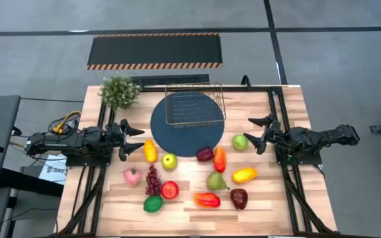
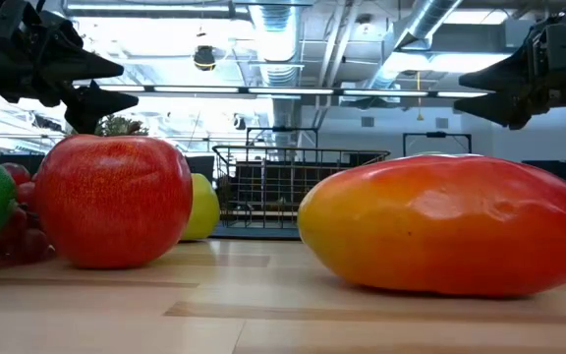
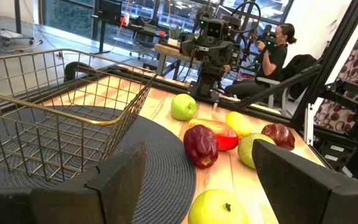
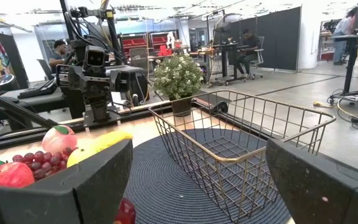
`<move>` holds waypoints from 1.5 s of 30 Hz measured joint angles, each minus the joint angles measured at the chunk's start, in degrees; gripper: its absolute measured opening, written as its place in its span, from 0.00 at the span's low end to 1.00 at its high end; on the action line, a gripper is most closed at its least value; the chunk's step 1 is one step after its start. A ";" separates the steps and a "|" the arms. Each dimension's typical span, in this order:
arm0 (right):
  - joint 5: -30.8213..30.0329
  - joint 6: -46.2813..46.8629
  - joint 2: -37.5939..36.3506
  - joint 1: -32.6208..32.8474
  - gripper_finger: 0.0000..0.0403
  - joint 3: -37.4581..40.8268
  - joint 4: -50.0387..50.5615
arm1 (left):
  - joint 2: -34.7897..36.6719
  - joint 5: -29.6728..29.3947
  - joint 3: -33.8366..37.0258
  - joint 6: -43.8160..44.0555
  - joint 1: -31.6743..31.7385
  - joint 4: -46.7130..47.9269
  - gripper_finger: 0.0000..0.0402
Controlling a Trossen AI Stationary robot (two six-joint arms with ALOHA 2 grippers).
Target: Build produce basket
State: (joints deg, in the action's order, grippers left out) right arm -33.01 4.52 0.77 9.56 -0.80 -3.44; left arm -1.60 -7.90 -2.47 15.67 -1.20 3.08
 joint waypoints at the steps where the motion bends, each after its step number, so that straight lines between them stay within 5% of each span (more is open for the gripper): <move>1: -0.02 0.00 0.00 0.00 0.96 0.00 0.00 | -0.01 0.01 0.00 0.01 0.00 -0.01 0.70; 29: -0.01 0.23 -0.01 0.01 0.96 0.03 -0.43 | -0.01 -4.92 0.01 1.49 -0.01 -0.69 0.70; 37: -0.02 6.48 -0.04 0.00 0.96 0.20 -2.21 | -0.01 -4.86 0.06 -5.99 -0.01 -1.28 0.70; 45: -1.20 9.88 -0.04 -0.72 0.96 0.20 -3.30 | -0.03 4.72 0.10 9.21 -0.08 -12.06 0.70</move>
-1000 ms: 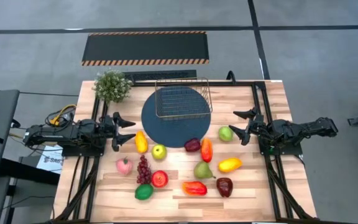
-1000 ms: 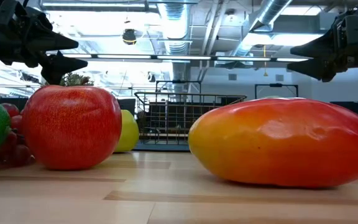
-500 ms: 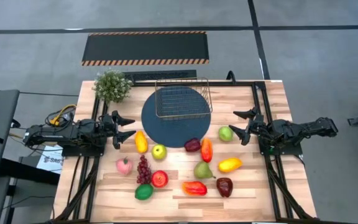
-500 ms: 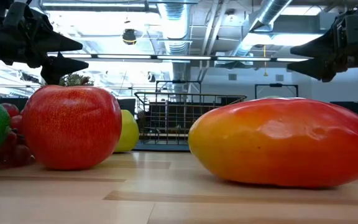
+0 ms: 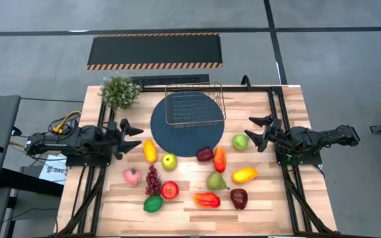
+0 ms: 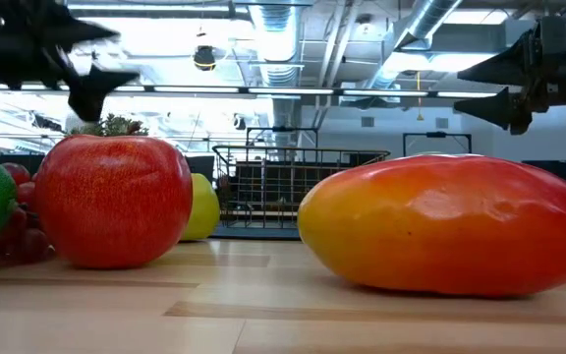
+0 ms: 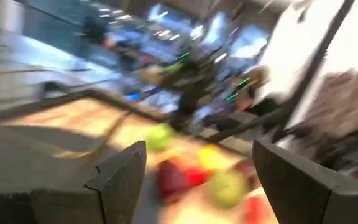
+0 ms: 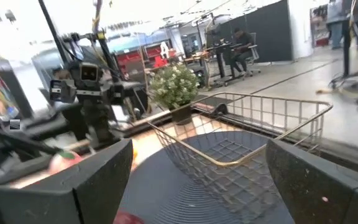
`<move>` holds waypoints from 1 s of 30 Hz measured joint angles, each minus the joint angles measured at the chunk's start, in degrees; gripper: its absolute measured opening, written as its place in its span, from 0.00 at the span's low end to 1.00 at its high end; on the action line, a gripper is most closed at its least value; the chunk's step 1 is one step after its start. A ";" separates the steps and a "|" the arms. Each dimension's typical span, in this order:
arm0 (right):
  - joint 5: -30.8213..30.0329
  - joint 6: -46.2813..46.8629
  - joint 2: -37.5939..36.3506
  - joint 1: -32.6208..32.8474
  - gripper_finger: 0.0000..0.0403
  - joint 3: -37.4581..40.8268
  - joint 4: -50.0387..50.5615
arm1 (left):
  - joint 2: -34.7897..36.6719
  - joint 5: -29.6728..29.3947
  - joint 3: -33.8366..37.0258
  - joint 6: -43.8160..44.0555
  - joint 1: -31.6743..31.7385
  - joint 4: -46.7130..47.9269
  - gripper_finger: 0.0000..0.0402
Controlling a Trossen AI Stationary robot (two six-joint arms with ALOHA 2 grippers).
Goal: Build produce basket
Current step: Put the top yellow mango into the wire basket
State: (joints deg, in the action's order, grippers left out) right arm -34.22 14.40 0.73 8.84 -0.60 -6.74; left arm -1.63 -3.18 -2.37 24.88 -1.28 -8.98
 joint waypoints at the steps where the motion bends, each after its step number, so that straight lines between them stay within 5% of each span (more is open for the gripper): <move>1: 0.00 2.35 0.00 0.02 0.96 0.00 0.02 | -0.04 2.06 -0.26 2.17 -0.07 -2.23 0.70; 9: -0.30 8.75 0.00 -1.18 0.96 -0.02 -0.56 | -11.89 5.56 -14.63 8.07 -2.51 3.14 0.70; 21: -0.26 7.83 0.00 -1.44 0.96 -0.18 1.73 | -46.57 -11.20 -46.69 17.62 -2.58 49.16 0.70; 30: -0.26 7.57 0.00 -1.77 0.96 -0.28 3.04 | -62.07 -9.17 -51.23 13.10 -1.99 47.57 0.70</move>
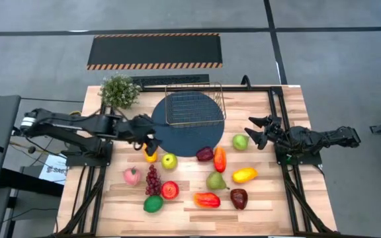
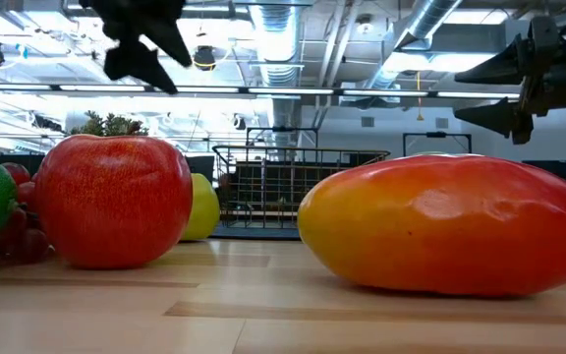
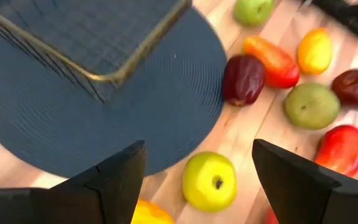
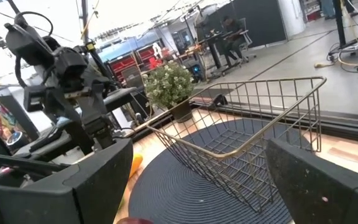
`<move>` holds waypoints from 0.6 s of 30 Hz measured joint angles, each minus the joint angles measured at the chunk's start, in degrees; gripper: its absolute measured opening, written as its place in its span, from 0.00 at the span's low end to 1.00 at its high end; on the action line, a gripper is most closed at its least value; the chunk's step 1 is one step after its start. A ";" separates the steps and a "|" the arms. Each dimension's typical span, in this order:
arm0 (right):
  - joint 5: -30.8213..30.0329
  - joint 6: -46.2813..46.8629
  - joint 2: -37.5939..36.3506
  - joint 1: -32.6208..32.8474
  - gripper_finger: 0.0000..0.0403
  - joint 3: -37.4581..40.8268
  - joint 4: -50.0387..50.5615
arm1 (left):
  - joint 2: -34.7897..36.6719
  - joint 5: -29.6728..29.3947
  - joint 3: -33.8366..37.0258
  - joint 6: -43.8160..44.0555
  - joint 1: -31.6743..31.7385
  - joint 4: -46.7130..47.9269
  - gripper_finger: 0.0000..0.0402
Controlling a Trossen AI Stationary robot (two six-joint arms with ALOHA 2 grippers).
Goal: Build produce basket
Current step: Put the top yellow mango into the wire basket
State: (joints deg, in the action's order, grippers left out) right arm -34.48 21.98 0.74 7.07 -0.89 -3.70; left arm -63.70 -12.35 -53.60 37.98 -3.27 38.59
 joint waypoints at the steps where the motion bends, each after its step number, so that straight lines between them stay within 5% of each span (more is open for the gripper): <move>1: 0.00 0.00 0.00 -0.15 0.96 0.00 0.04 | -1.26 1.69 0.00 -0.02 0.42 0.09 0.70; 10: 3.04 2.42 0.01 -0.44 0.96 -0.42 0.48 | -9.34 8.80 -0.02 -1.75 1.36 0.72 0.70; 18: 13.36 2.35 2.36 -0.39 0.96 -15.70 9.26 | 0.85 7.48 -0.02 -1.91 0.65 0.97 0.70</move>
State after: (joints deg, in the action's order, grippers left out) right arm -21.12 24.33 3.10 6.68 -16.58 5.56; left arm -62.85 -4.87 -53.63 36.07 -2.62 39.56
